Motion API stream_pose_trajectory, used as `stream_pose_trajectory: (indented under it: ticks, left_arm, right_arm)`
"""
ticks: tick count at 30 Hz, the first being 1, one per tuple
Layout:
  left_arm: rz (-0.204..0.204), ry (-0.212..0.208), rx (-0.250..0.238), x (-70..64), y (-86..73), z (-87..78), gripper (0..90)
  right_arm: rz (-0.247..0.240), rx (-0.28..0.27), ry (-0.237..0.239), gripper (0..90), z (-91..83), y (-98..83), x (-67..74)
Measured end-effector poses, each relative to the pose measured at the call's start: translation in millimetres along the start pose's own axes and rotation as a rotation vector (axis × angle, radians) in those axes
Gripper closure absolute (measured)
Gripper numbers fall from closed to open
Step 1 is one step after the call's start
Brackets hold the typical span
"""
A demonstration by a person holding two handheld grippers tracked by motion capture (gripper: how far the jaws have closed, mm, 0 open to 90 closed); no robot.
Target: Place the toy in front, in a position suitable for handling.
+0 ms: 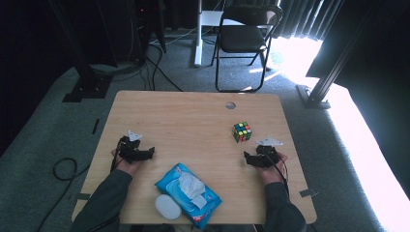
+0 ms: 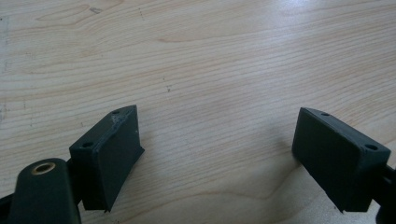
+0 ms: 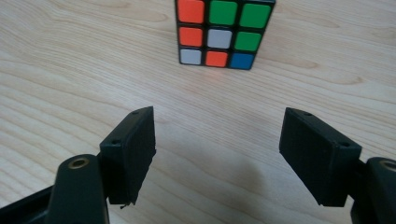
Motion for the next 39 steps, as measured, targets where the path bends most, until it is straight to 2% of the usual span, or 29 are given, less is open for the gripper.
stream_pose_trajectory:
  ticks: [4,10,12,17,22,26,31,39]
  left_arm:
    - [0.0,0.001,0.001,0.0,0.0,0.0,15.4]
    - [0.001,0.0,0.001,0.0,0.0,0.0,15.4]
    - [0.0,0.0,0.001,-0.1,0.1,0.0,15.4]
    - [0.001,0.001,0.001,0.0,0.1,0.0,15.3]
    - [-0.001,0.004,0.003,0.2,0.0,0.2,15.2]
    - [-0.013,0.014,0.013,1.4,-0.2,1.2,10.2]
    - [-0.017,0.017,0.013,1.6,-0.1,1.4,9.0]
    - [-0.017,0.017,0.014,1.7,-0.1,1.3,9.0]
  right_arm:
    - [-0.004,0.019,-0.006,26.7,1.9,1.6,2.4]
    - [-0.018,0.006,0.002,24.8,0.4,9.7,7.5]
    - [-0.02,0.001,-0.013,21.3,0.9,13.1,8.1]
    - [-0.018,-0.03,-0.004,18.1,1.1,22.8,11.2]
    - [-0.02,-0.054,0.007,17.9,1.7,31.6,13.4]
    - [-0.013,-0.059,0.012,17.8,3.2,35.0,12.4]
    - [-0.032,-0.079,0.023,17.9,4.2,40.8,10.6]
    - [0.011,-0.081,0.02,17.9,16.9,49.7,3.4]
Point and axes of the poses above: each handheld gripper's, and its own axes: z roughly forward along the jaws, y roughly out of its top, x roughly to its left, the point moved 6 cm from there along z, roughly forward along the jaws, and after that the axes turned 3 degrees about x, right-handed, at the moved point
